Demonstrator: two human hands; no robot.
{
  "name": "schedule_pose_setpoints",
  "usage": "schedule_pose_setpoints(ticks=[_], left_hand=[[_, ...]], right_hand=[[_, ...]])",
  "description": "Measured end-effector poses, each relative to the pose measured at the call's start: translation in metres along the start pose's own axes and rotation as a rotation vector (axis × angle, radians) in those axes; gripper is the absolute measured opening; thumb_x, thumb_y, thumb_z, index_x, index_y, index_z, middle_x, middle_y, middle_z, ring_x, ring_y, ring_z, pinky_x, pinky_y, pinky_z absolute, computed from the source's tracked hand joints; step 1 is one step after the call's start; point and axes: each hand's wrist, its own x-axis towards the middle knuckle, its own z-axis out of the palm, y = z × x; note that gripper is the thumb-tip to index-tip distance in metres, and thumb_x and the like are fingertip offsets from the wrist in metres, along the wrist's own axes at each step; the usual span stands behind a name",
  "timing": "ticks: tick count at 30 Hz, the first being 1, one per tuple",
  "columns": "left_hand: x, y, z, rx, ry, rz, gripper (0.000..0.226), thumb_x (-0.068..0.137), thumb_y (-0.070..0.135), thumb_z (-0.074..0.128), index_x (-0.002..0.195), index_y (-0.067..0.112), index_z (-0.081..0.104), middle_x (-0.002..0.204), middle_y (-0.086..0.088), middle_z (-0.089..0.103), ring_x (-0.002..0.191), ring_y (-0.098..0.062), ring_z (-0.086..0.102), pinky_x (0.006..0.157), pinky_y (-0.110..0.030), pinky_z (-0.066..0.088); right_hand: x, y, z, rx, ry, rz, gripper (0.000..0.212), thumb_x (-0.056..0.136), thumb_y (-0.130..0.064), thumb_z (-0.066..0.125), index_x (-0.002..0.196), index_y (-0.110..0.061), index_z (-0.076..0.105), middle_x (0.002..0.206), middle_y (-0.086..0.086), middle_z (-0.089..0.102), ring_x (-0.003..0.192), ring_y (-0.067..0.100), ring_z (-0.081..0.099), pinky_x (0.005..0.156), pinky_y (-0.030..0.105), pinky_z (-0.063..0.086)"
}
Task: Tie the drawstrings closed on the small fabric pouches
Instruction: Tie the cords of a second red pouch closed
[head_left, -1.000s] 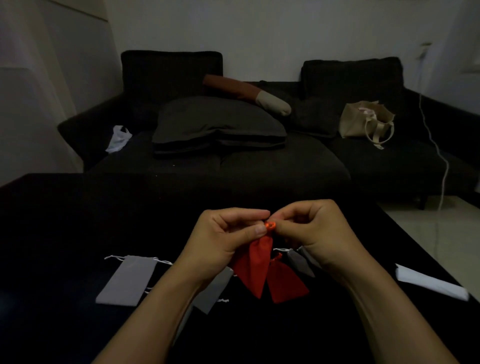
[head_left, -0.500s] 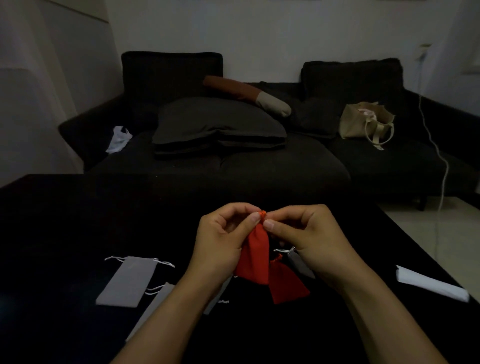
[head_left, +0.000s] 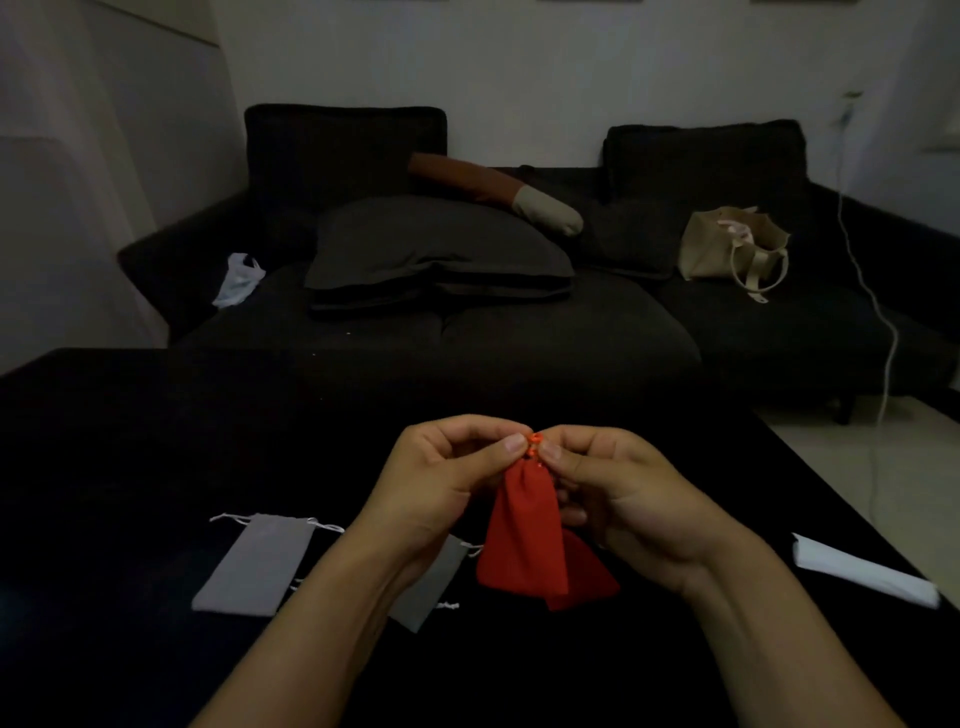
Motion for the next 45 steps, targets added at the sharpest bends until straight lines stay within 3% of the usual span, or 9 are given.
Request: schedule_pose_setpoints(ticks=[6, 14, 22, 25, 30, 34, 38, 41, 45], left_hand=[[0.0, 0.001, -0.001, 0.193, 0.038, 0.131, 0.014, 0.078, 0.012, 0.074, 0.09, 0.007, 0.078, 0.082, -0.011, 0.077, 0.074, -0.014, 0.073, 0.064, -0.019, 0.055], [-0.001, 0.006, -0.001, 0.224, -0.023, 0.268, 0.022, 0.069, 0.013, 0.076, 0.089, 0.007, 0.074, 0.083, -0.008, 0.077, 0.08, -0.016, 0.075, 0.07, -0.02, 0.056], [0.001, 0.01, -0.005, 0.788, -0.105, 0.662, 0.015, 0.077, 0.01, 0.078, 0.092, 0.009, 0.08, 0.087, 0.001, 0.077, 0.081, -0.004, 0.073, 0.073, -0.022, 0.058], [0.003, 0.007, -0.006, 0.844, -0.098, 0.734, 0.013, 0.079, 0.007, 0.077, 0.091, 0.011, 0.08, 0.087, 0.004, 0.077, 0.081, -0.001, 0.072, 0.073, -0.019, 0.056], [0.002, 0.001, -0.003, 0.612, -0.075, 0.52, 0.018, 0.084, 0.001, 0.071, 0.093, 0.015, 0.078, 0.088, 0.006, 0.077, 0.085, -0.007, 0.073, 0.077, -0.017, 0.054], [0.001, -0.003, 0.005, 0.646, -0.072, 0.449, 0.017, 0.094, 0.006, 0.061, 0.095, 0.02, 0.07, 0.084, 0.006, 0.073, 0.078, -0.005, 0.071, 0.069, -0.017, 0.053], [0.001, -0.005, 0.009, 0.59, -0.059, 0.323, 0.015, 0.102, 0.014, 0.047, 0.095, 0.022, 0.057, 0.082, -0.002, 0.066, 0.07, -0.01, 0.059, 0.063, -0.029, 0.049], [0.002, -0.004, 0.007, 0.38, -0.071, 0.205, 0.013, 0.103, 0.013, 0.044, 0.096, 0.016, 0.055, 0.083, 0.003, 0.067, 0.073, -0.008, 0.058, 0.065, -0.022, 0.049], [0.0, -0.007, 0.009, 0.304, -0.036, 0.179, 0.015, 0.102, 0.01, 0.044, 0.091, 0.016, 0.054, 0.07, 0.005, 0.059, 0.06, -0.002, 0.048, 0.055, -0.016, 0.041]], right_hand=[[0.002, -0.002, 0.008, 0.035, 0.104, 0.097, 0.029, 0.084, -0.04, 0.067, 0.075, -0.012, 0.068, 0.065, 0.003, 0.055, 0.054, 0.008, 0.048, 0.047, 0.019, 0.034], [0.004, -0.004, 0.009, 0.324, 0.081, 0.175, 0.012, 0.079, -0.017, 0.067, 0.077, -0.006, 0.061, 0.062, 0.003, 0.049, 0.05, 0.007, 0.043, 0.041, 0.016, 0.03], [0.004, -0.002, 0.009, 0.333, 0.183, 0.297, 0.017, 0.083, -0.014, 0.065, 0.068, -0.007, 0.063, 0.059, 0.002, 0.047, 0.045, 0.006, 0.039, 0.037, 0.014, 0.026], [0.003, -0.003, 0.009, 0.306, 0.205, 0.293, 0.017, 0.087, -0.015, 0.064, 0.072, -0.008, 0.061, 0.06, 0.001, 0.047, 0.046, 0.005, 0.039, 0.037, 0.013, 0.026], [0.003, -0.01, 0.009, 0.273, 0.215, 0.284, 0.016, 0.086, -0.016, 0.067, 0.071, -0.012, 0.061, 0.059, 0.001, 0.051, 0.047, 0.005, 0.043, 0.038, 0.013, 0.028], [0.004, -0.009, 0.009, 0.239, 0.246, 0.244, 0.02, 0.089, -0.018, 0.065, 0.07, -0.013, 0.06, 0.061, 0.001, 0.053, 0.05, 0.006, 0.046, 0.04, 0.014, 0.03], [0.006, -0.008, 0.007, 0.066, 0.341, 0.152, 0.027, 0.092, -0.023, 0.063, 0.065, -0.018, 0.058, 0.059, -0.002, 0.052, 0.051, 0.005, 0.045, 0.04, 0.015, 0.029], [0.003, -0.011, 0.001, 0.009, 0.384, 0.082, 0.03, 0.092, -0.019, 0.063, 0.062, -0.016, 0.057, 0.058, -0.001, 0.051, 0.048, 0.004, 0.043, 0.039, 0.014, 0.03], [0.003, -0.008, 0.002, 0.014, 0.404, 0.035, 0.032, 0.093, -0.014, 0.062, 0.062, -0.013, 0.055, 0.056, 0.0, 0.051, 0.046, 0.004, 0.042, 0.039, 0.014, 0.032]])
